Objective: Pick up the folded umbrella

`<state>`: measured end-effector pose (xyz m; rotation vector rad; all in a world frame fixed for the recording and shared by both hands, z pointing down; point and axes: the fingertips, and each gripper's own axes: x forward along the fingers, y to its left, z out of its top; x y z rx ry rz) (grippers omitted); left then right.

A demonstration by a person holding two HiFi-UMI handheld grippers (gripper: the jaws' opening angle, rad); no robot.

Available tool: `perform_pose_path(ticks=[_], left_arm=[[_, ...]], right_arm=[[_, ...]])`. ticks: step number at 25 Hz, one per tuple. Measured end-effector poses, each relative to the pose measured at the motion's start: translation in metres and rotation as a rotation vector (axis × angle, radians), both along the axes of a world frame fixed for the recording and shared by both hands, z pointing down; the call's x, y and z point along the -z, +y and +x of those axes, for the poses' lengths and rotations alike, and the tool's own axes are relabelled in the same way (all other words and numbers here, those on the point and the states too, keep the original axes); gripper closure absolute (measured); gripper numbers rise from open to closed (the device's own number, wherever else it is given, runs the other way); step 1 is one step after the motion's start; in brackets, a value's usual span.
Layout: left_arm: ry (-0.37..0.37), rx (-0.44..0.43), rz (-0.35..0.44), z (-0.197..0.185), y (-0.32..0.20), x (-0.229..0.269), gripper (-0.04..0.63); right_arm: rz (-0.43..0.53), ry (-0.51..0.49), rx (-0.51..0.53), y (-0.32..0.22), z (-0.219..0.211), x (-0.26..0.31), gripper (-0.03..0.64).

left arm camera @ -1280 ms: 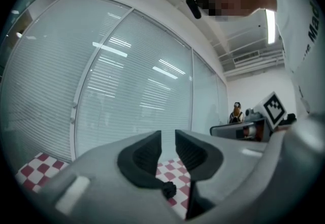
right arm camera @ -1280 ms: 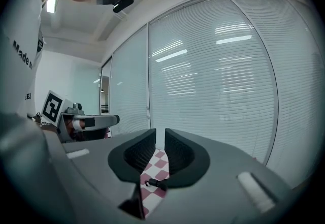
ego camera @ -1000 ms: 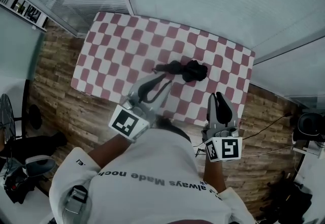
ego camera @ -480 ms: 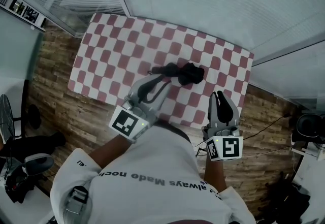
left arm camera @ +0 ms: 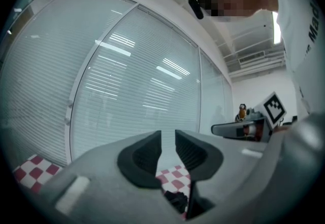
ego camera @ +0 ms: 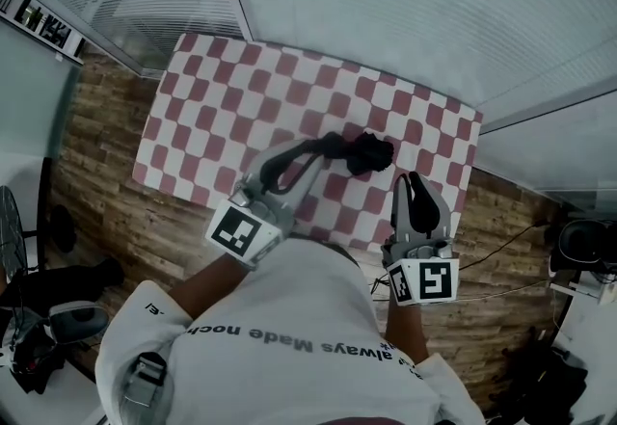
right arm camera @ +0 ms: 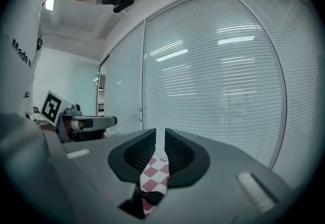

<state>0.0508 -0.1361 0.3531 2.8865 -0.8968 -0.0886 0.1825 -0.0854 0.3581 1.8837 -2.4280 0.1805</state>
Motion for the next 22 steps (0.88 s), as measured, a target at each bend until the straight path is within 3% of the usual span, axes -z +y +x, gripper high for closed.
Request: perform_pose_path(ticks=[11,22], left_arm=[[0.006,-0.001,-0.015,-0.02,-0.021,-0.005,0.508],[-0.003,0.007,-0.046,-0.025,-0.03,-0.02,0.508]], right_arm=[[0.005,0.034,0.016,-0.019,-0.024,0.003,0.558],[-0.095,0.181,0.114,-0.036,-0.037,-0.043,0.51]])
